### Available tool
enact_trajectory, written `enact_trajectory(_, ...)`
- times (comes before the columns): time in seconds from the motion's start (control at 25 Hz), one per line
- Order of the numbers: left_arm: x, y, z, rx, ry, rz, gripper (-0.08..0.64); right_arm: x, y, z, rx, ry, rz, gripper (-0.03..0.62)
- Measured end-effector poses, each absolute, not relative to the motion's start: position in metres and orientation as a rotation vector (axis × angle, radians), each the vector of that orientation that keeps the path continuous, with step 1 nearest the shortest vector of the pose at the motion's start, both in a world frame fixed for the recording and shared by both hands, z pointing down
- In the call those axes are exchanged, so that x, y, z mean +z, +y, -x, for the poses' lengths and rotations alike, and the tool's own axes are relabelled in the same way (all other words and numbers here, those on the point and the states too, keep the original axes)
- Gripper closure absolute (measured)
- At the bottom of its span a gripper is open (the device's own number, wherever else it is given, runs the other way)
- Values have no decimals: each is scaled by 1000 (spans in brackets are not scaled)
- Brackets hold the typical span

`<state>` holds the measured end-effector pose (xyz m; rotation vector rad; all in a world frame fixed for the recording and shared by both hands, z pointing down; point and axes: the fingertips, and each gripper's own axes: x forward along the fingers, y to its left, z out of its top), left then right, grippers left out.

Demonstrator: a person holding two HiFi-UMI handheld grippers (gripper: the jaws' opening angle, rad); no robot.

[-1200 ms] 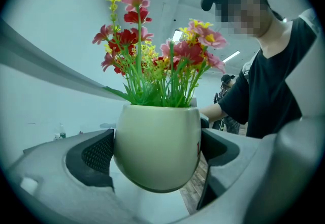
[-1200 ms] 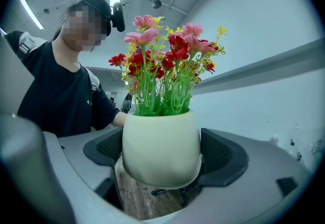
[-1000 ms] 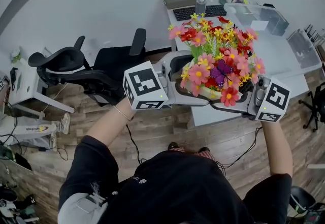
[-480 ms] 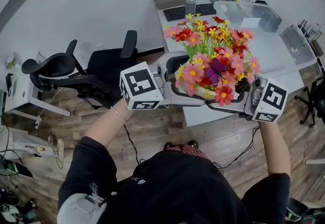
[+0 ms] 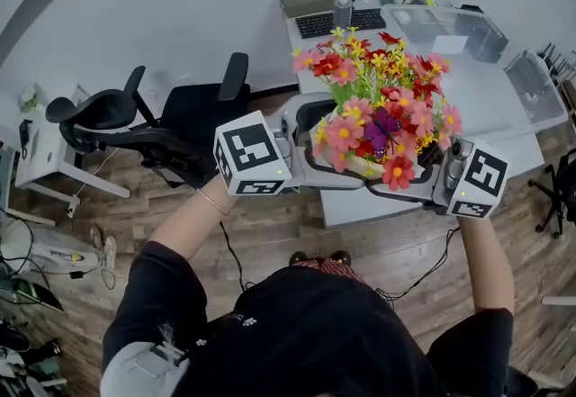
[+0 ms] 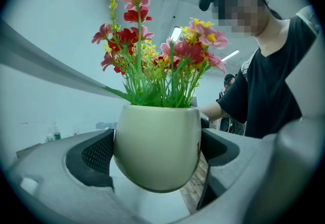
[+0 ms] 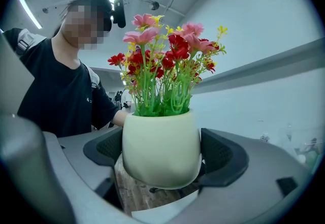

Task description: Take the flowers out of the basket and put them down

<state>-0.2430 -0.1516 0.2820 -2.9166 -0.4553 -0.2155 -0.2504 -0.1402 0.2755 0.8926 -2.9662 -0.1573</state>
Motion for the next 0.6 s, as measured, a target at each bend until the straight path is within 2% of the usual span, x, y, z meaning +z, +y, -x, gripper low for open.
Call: enact_trajectory(0.6,295,-153,225,-239,-348,2920,40,289,-141,232,-172,-2993,-786,130)
